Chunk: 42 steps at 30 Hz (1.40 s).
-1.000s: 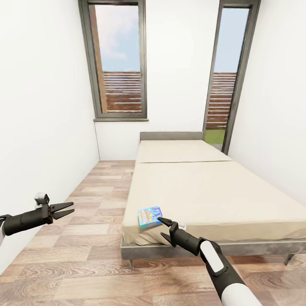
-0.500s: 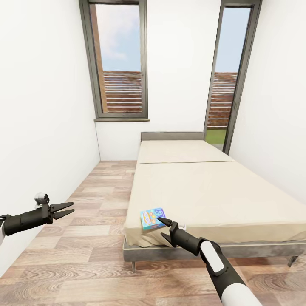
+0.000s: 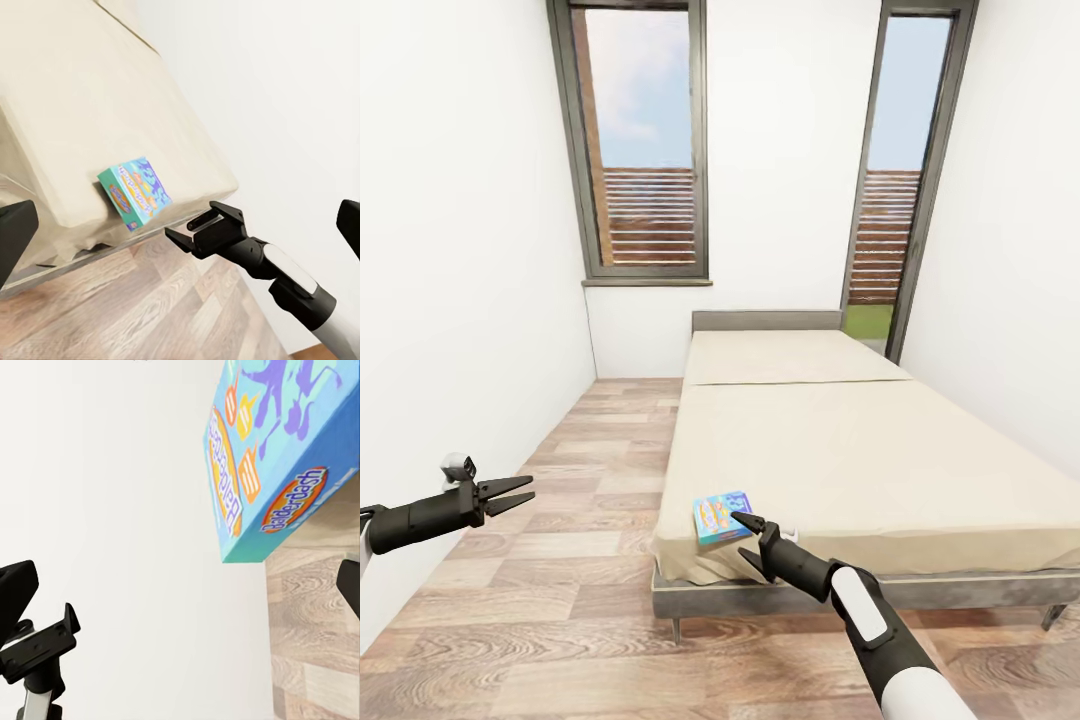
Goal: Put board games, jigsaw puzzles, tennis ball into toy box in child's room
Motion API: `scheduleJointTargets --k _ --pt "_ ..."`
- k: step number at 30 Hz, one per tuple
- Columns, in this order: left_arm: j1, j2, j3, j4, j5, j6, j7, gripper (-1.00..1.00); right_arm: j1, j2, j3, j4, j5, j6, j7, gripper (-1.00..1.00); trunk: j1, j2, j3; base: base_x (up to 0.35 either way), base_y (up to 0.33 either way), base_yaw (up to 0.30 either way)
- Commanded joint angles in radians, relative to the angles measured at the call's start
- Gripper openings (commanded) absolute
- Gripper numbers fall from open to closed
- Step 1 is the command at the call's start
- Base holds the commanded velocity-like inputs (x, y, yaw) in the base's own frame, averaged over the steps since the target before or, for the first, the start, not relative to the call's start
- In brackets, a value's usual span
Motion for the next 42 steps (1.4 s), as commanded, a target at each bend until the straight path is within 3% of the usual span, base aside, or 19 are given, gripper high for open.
scheduleJointTargets --k 1,15,23,28,35,42 --pt "0.000 0.000 0.000 0.000 0.000 0.010 -0.003 1.00 -0.001 0.001 -0.006 0.000 0.001 0.007 0.002 1.00 0.000 0.000 -0.001 0.125 0.128 0.000" --pt "0.000 0.001 0.000 0.000 0.000 0.013 -0.003 1.00 0.000 0.001 -0.006 0.000 0.001 0.007 0.002 1.00 0.000 0.000 -0.001 0.029 0.028 0.000" --pt "0.000 0.001 0.000 0.000 0.000 0.018 -0.003 1.00 -0.001 0.001 -0.006 0.000 0.001 0.007 0.002 1.00 0.004 -0.002 -0.032 0.000 0.000 0.000" --pt "0.000 0.001 0.000 0.000 0.001 0.019 -0.003 1.00 -0.001 0.001 -0.006 0.001 0.001 0.007 0.002 1.00 0.004 -0.002 -0.032 0.000 0.000 0.000" --pt "0.000 0.001 0.000 0.000 0.001 0.020 -0.003 1.00 0.000 0.002 -0.006 0.001 0.001 0.007 0.002 1.00 0.007 -0.004 -0.059 0.000 0.000 0.000" --pt "0.000 0.001 0.000 0.000 0.001 0.020 -0.003 1.00 0.000 0.001 -0.006 0.001 0.001 0.007 0.002 1.00 0.007 -0.004 -0.059 0.000 0.000 0.000"
